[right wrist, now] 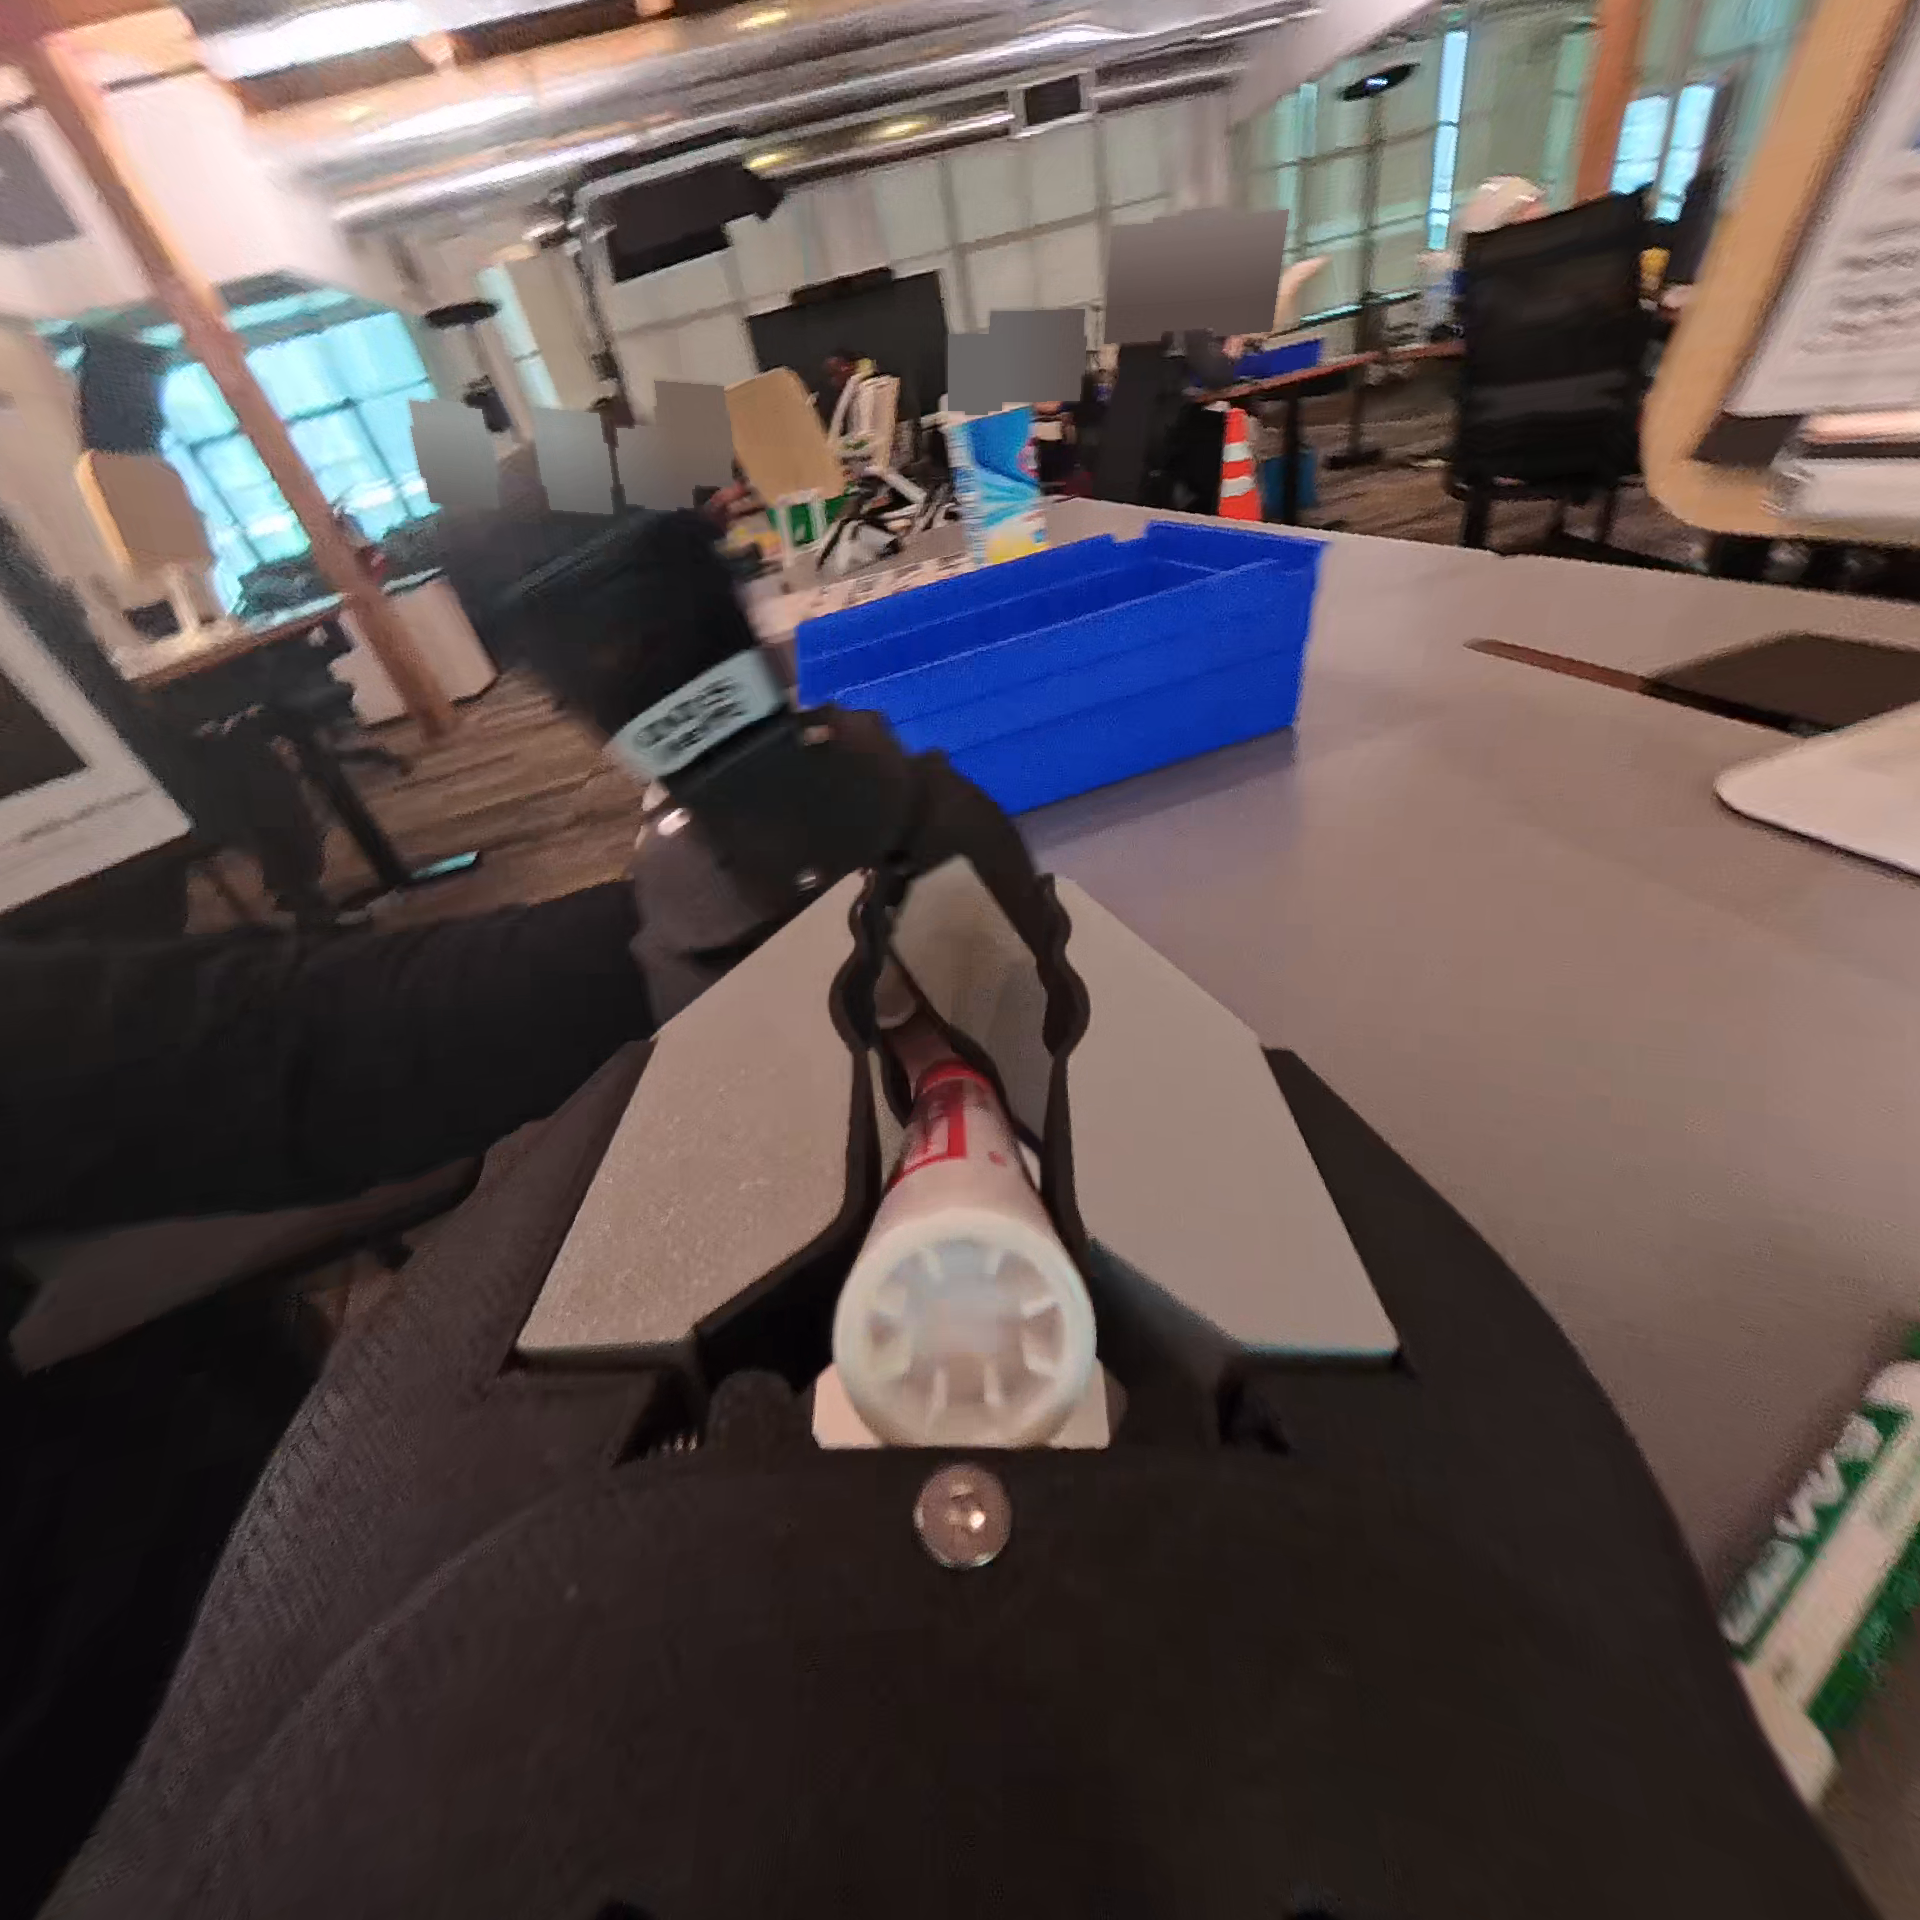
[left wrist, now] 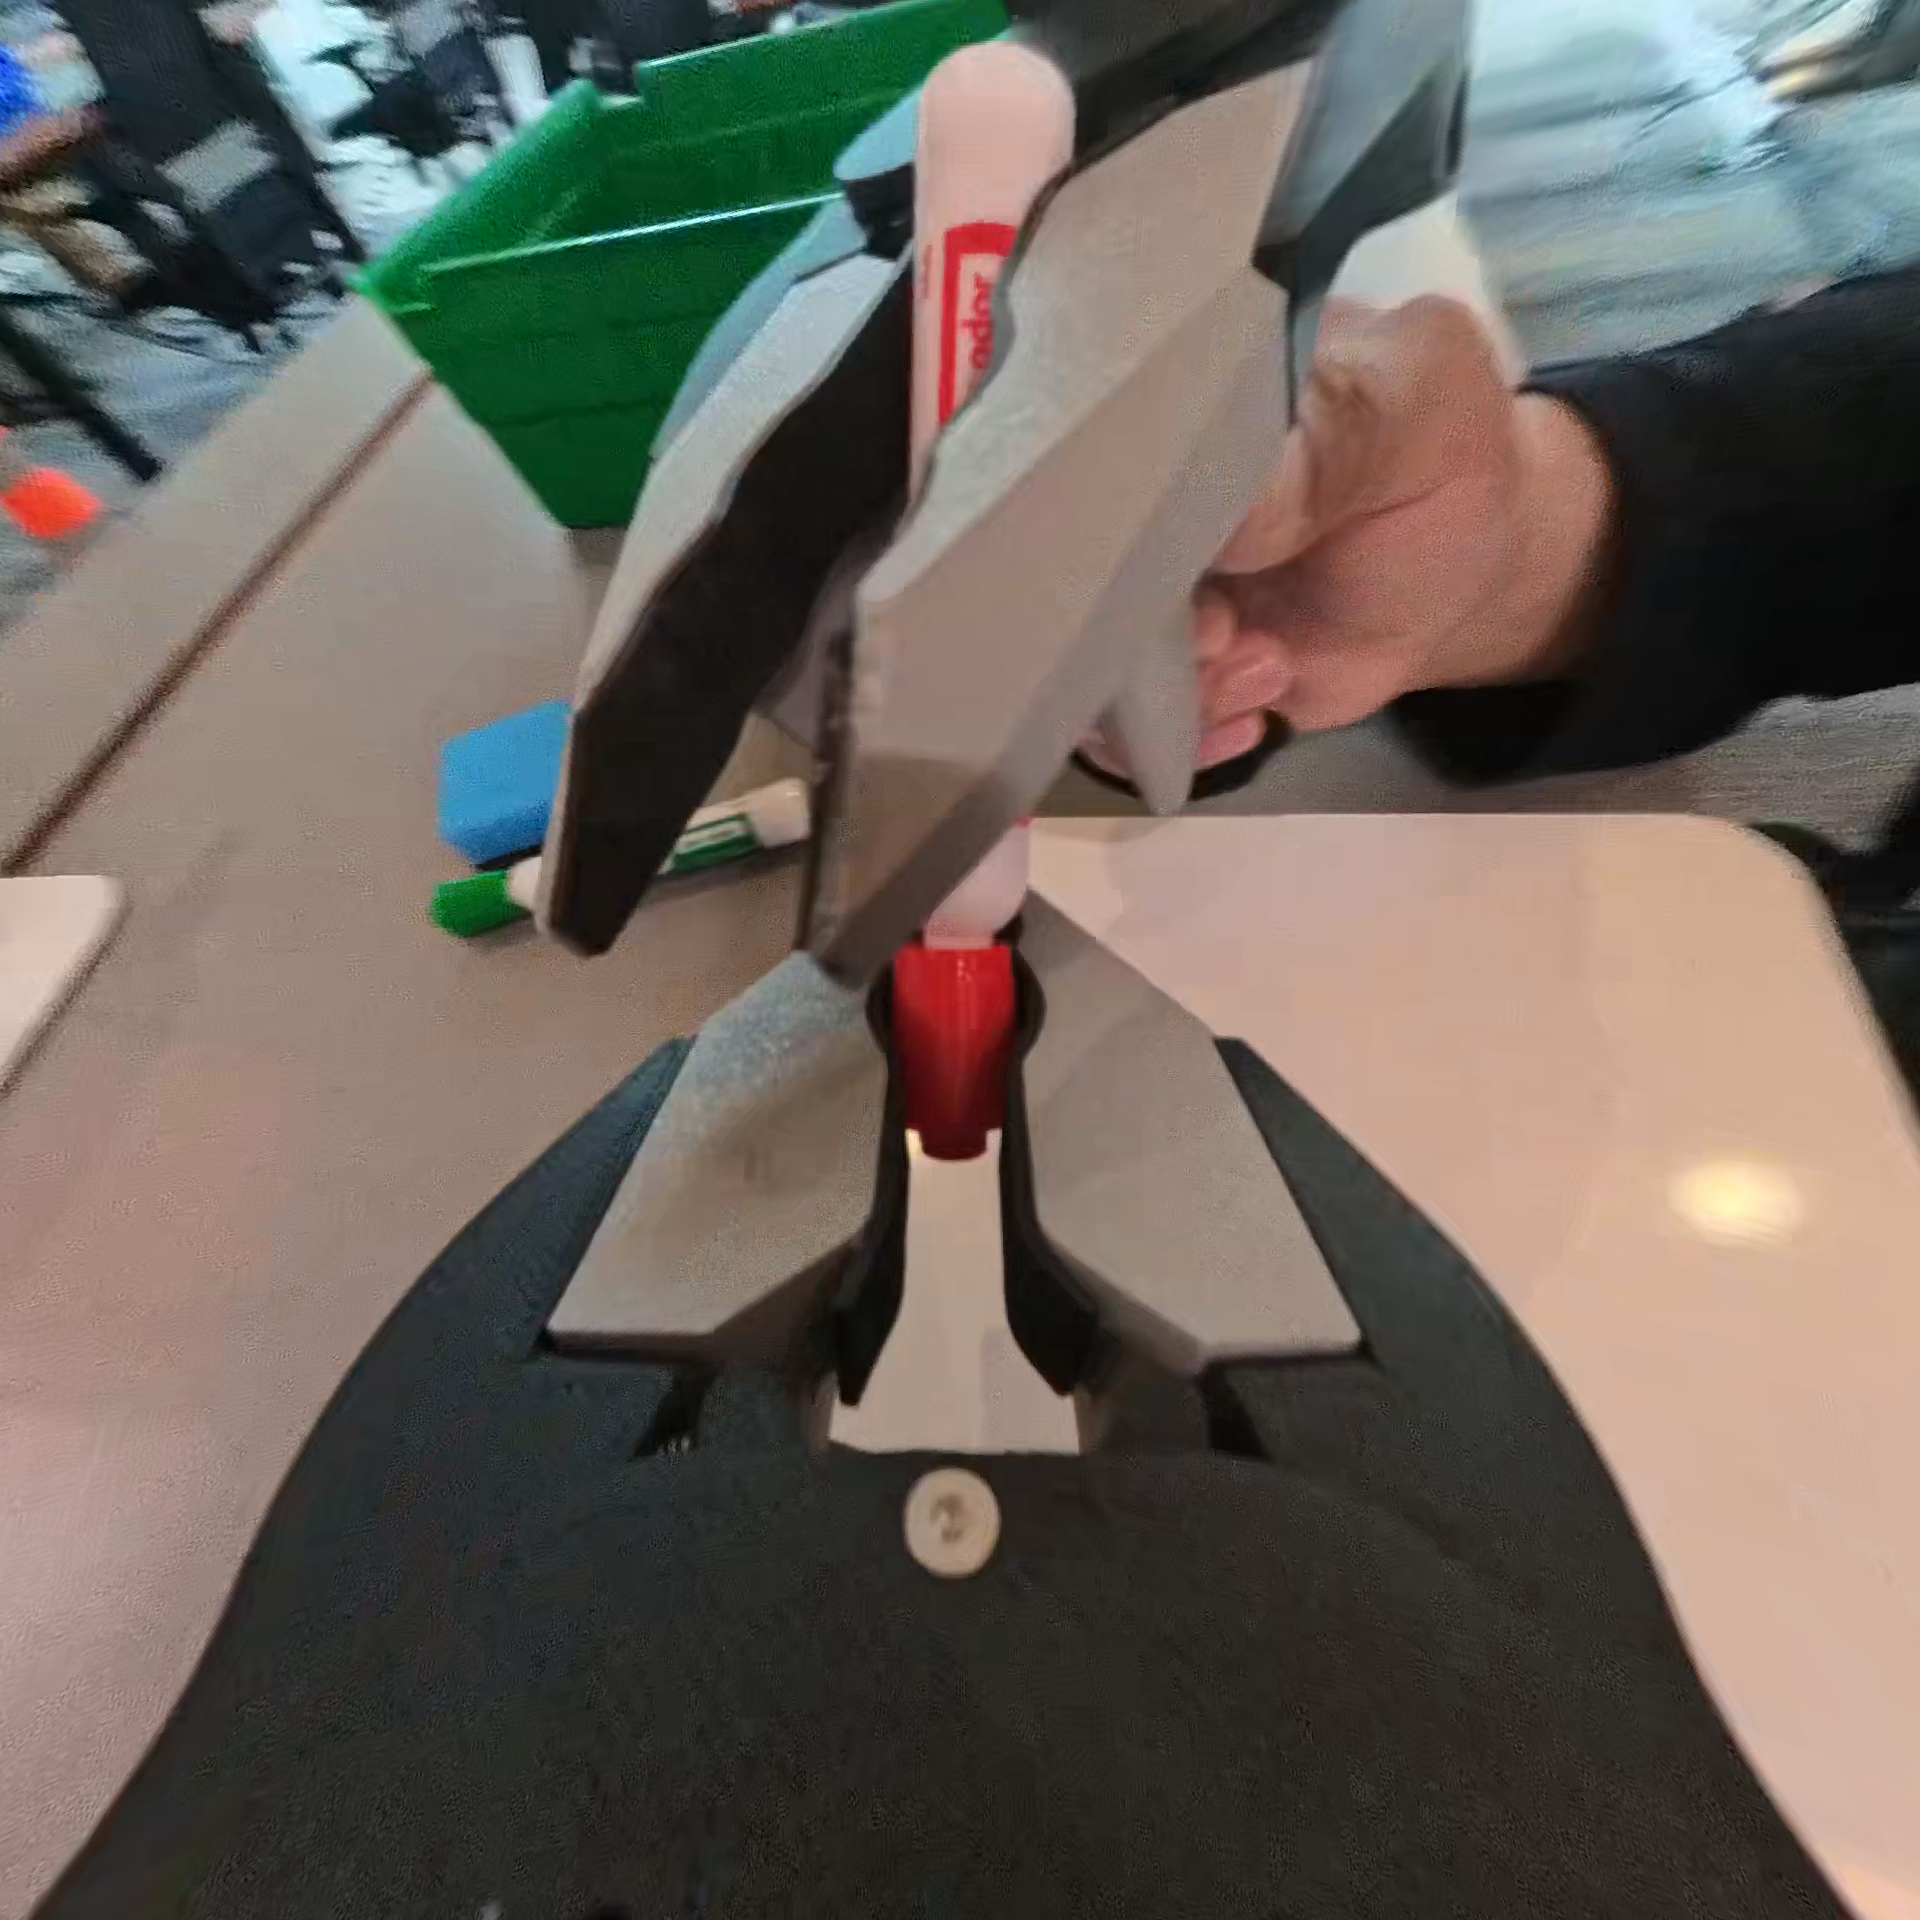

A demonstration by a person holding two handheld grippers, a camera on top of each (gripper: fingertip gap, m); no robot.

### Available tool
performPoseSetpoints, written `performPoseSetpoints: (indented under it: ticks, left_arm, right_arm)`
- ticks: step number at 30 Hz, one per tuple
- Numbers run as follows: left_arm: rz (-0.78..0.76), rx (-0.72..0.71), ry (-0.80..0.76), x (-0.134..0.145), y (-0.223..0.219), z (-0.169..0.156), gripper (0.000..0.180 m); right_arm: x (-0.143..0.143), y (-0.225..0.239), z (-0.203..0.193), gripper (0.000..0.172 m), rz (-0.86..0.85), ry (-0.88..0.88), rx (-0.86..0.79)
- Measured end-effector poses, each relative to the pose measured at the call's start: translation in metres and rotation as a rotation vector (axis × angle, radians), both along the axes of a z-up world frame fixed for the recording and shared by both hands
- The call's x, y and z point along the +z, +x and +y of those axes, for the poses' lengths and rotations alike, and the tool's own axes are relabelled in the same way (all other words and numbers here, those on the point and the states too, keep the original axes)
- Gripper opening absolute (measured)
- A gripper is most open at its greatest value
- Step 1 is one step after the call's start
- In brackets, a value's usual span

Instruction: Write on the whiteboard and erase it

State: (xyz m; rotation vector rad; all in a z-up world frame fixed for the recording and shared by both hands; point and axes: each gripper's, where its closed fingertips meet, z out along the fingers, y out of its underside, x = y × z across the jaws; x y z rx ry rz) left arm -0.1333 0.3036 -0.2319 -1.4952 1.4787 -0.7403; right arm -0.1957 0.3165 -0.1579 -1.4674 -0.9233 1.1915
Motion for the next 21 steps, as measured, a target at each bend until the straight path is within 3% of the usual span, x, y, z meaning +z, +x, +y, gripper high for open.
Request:
performPoseSetpoints:
  ticks: [4,7,9,13,16,21]
  left_arm:
    - [0.167,0.322,0.574,0.010,-0.005,0.051,0.010]
    - [0.188,0.389,0.719,0.017,-0.001,0.056,0.010]
    - [0.141,0.327,0.645,0.015,0.006,0.048,0.011]
    - [-0.014,0.071,0.148,0.006,0.014,0.010,0.011]
    - [-0.095,-0.093,-0.105,0.009,0.009,-0.013,0.012]
    - [-0.159,-0.215,-0.201,0.015,0.003,-0.028,0.017]
  right_arm:
    - [-0.003,0.016,0.024,0.028,0.100,-0.178,-0.076]
    - [0.002,0.023,0.025,0.028,0.167,-0.225,-0.056]
    - [0.006,0.024,0.021,0.028,0.194,-0.230,-0.025]
    - [0.011,0.012,0.003,0.028,0.152,-0.143,0.043]
    - [0.011,0.002,-0.010,0.028,0.112,-0.093,0.100]
    - [0.014,0.001,-0.015,0.029,0.133,-0.105,0.140]
